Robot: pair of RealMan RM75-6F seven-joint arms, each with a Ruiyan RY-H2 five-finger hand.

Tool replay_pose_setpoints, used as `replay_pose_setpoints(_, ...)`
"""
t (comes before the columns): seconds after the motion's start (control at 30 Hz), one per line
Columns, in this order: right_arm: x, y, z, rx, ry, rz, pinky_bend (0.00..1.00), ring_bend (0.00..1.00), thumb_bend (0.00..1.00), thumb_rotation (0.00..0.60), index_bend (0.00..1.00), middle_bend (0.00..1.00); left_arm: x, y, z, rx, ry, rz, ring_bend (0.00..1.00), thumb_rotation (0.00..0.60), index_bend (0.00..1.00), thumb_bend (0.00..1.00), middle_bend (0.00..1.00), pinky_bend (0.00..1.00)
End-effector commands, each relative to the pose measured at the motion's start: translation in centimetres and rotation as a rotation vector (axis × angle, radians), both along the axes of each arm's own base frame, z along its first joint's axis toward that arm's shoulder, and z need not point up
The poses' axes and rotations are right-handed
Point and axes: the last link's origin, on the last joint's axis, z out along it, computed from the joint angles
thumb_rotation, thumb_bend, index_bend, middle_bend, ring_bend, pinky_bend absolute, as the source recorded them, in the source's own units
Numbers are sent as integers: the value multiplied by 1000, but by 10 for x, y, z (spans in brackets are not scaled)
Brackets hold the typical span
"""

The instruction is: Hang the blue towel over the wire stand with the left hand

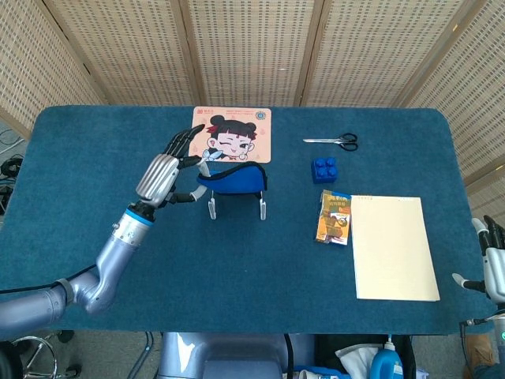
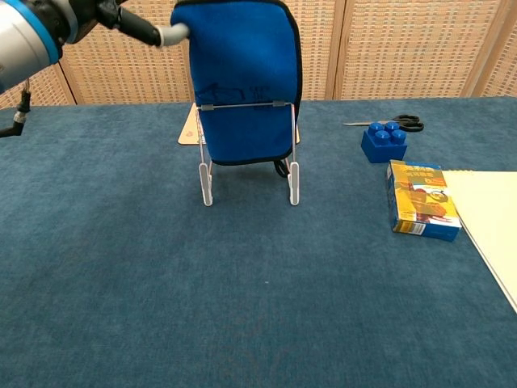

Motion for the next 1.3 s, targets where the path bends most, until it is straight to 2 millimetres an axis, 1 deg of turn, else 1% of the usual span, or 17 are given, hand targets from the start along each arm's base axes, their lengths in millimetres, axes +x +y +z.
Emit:
replay_pose_setpoints(0.03, 0, 0, 0, 0, 0, 0, 0, 0, 0, 600, 0, 0, -19, -5, -2, 25, 141, -38, 0, 600, 763, 410, 0, 0)
replay_pose_setpoints(0.17, 0, 1, 0, 1, 1, 0, 0, 0, 0, 600, 0, 0, -34, -8, -7, 54, 249, -59, 0, 600, 763, 410, 0, 0)
replay_pose_setpoints(0.33, 1, 1, -1, 7, 3, 1, 0, 0, 0, 600, 0, 0, -45, -11, -15, 103, 365, -97, 0, 600, 747, 409, 0, 0)
replay_pose_setpoints(0.43, 1, 1, -2, 10, 5, 1, 0, 0, 0, 600, 0, 0, -48, -12, -18, 129, 423, -124, 0, 600, 715, 409, 0, 0)
replay_pose_setpoints(0.5, 2, 1, -2, 11, 6, 1, 0, 0, 0, 600, 0, 0, -51, -12, -21, 159, 483, -153, 0, 600, 636, 395, 0, 0)
replay_pose_setpoints(0.6, 2, 1, -3, 13, 8, 0, 0, 0, 0, 600, 0, 0, -53, -14, -23, 192, 548, -199, 0, 600, 382, 303, 0, 0)
replay_pose_setpoints(0.67, 1, 0, -3, 14, 8, -1, 0, 0, 0, 600, 0, 0, -56, -15, -25, 210, 584, -223, 0, 600, 124, 207, 0, 0)
replay_pose_setpoints(0.73, 1, 1, -3, 15, 9, -2, 0, 0, 0, 600, 0, 0, -57, -16, -25, 223, 605, -242, 0, 600, 2, 128, 0, 0)
replay_pose_setpoints(0.8, 2, 0, -4, 15, 10, -1, 0, 0, 0, 600, 0, 0, -57, -17, -24, 226, 585, -249, 0, 600, 0, 81, 0, 0)
replay_pose_setpoints(0.83, 2, 1, -4, 17, 10, 0, 0, 0, 0, 600, 0, 0, -54, -19, -20, 213, 504, -231, 0, 600, 0, 65, 0, 0)
replay_pose_setpoints(0.87, 2, 1, -4, 17, 10, 0, 0, 0, 0, 600, 0, 0, -55, -19, -19, 204, 480, -225, 0, 600, 0, 57, 0, 0)
replay_pose_setpoints(1.03, 3, 1, -4, 16, 11, 3, 0, 0, 0, 600, 0, 0, -57, -15, -5, 183, 378, -168, 0, 600, 0, 54, 0, 0)
replay_pose_setpoints(1.13, 3, 1, -4, 16, 12, 4, 0, 0, 0, 600, 0, 0, -60, -13, 4, 193, 355, -136, 0, 600, 0, 53, 0, 0)
replay_pose_setpoints(1.23, 3, 2, -4, 16, 12, 5, 0, 0, 0, 600, 0, 0, -67, -11, 14, 202, 337, -86, 0, 600, 0, 54, 0, 0)
replay_pose_setpoints(1.3, 3, 2, -4, 15, 12, 6, 0, 0, 0, 600, 0, 0, -75, -12, 26, 207, 319, -34, 0, 600, 0, 54, 0, 0)
